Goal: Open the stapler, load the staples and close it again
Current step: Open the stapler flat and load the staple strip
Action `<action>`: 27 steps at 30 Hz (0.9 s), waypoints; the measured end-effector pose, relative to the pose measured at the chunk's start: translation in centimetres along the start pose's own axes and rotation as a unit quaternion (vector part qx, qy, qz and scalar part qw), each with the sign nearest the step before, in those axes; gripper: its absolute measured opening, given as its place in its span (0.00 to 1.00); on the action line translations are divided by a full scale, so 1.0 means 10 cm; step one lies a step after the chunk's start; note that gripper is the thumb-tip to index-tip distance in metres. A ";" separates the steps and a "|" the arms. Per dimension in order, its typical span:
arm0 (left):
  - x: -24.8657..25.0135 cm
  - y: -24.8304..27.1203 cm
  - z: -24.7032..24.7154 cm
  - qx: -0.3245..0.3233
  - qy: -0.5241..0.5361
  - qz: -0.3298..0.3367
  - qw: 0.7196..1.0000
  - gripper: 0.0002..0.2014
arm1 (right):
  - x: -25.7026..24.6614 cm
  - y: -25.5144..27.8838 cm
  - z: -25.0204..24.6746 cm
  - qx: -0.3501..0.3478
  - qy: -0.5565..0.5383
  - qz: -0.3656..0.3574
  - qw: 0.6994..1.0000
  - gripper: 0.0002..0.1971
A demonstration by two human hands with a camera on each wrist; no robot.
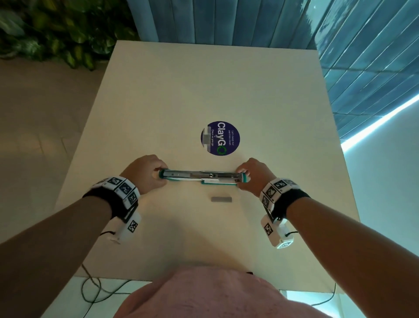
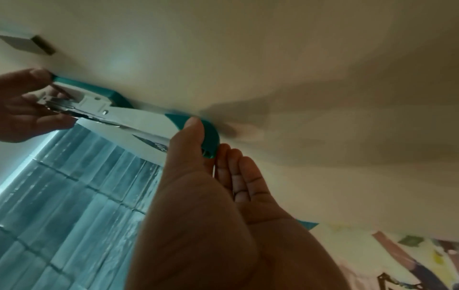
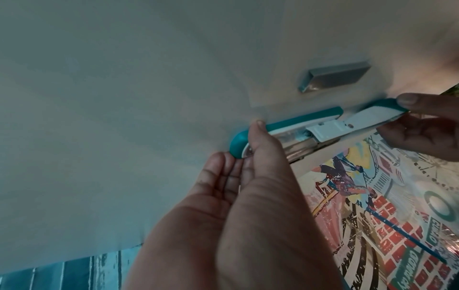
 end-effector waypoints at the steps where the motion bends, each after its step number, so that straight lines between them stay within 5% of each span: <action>1: -0.03 -0.01 0.03 0.003 0.009 -0.003 1.000 0.14 | 0.00 0.00 0.01 0.001 -0.003 0.001 1.000 0.16; 5: -0.15 0.02 0.10 0.042 0.074 -0.027 0.996 0.16 | 0.01 0.02 0.04 -0.001 0.003 0.007 1.000 0.19; 9: -0.20 0.06 0.16 0.064 0.135 -0.055 0.987 0.17 | -0.09 0.15 0.07 0.049 0.015 -0.042 0.998 0.35; 11: -0.20 0.07 0.17 0.070 0.144 -0.055 0.986 0.17 | -0.21 0.28 0.10 0.096 0.038 -0.122 0.987 0.31; 14: -0.21 0.09 0.18 0.079 0.155 -0.047 0.984 0.17 | -0.34 0.44 0.29 0.056 0.097 -0.200 0.973 0.24; 18: -0.22 0.09 0.19 0.079 0.160 -0.038 0.983 0.17 | -0.29 0.44 0.54 -0.009 0.090 -0.148 0.985 0.24; 27: -0.28 0.08 0.22 0.090 0.172 -0.029 0.981 0.18 | -0.32 0.36 0.57 0.042 0.024 -0.155 0.987 0.10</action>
Point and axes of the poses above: each hand's wrist, its own y-axis away from the middle knuckle, its own z-axis out of the palm, x = y × z, the point moved 1 cm from there along -y, towards the middle knuckle, and after that the axes turned 9 degrees about y, right-handed, at the moved point
